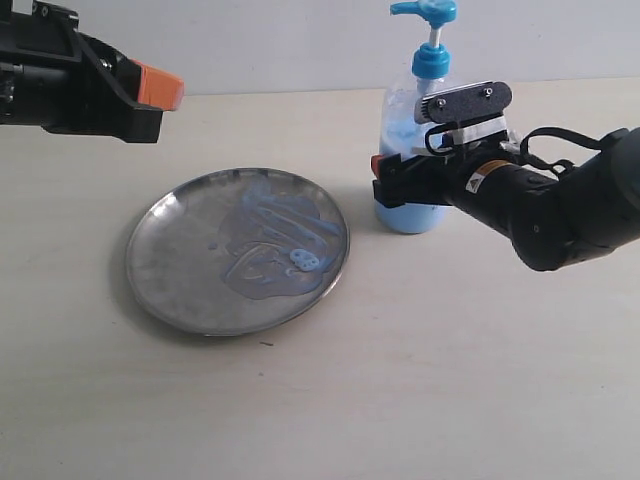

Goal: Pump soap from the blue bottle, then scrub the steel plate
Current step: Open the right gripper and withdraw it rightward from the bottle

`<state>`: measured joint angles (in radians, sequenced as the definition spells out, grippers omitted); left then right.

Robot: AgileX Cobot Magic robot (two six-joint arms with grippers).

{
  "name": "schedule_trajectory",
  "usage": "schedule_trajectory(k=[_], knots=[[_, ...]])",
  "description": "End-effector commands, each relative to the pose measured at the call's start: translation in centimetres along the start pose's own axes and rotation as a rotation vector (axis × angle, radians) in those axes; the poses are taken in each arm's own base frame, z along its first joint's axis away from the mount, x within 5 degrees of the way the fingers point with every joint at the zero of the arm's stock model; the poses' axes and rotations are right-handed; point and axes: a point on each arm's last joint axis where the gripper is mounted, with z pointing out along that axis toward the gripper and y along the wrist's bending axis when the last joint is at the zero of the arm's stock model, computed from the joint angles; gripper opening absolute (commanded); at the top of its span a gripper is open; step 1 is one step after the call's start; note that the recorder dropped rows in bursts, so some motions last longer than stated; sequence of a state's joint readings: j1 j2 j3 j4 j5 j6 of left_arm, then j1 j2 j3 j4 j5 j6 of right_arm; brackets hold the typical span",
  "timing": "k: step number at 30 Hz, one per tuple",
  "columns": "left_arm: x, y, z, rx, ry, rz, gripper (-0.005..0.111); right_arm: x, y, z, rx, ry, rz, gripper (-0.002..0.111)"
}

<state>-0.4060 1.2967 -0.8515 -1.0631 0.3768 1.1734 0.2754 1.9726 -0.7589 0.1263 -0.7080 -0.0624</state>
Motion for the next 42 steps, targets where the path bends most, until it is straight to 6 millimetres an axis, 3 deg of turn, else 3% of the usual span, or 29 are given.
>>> schedule_trajectory(k=[1,21,42], knots=[[-0.1,-0.1,-0.2,0.001,-0.005,0.004,0.000,-1.2,0.0,-0.7,-0.006,-0.024,-0.045,0.093],[-0.1,-0.1,-0.2,0.001,-0.005,0.004,0.000,-2.0,0.0,-1.8,-0.014,0.066,-0.020,0.093],[-0.1,-0.1,-0.2,-0.002,-0.005,0.007,0.000,-4.6,0.0,-4.6,-0.027,0.057,0.001,0.093]])
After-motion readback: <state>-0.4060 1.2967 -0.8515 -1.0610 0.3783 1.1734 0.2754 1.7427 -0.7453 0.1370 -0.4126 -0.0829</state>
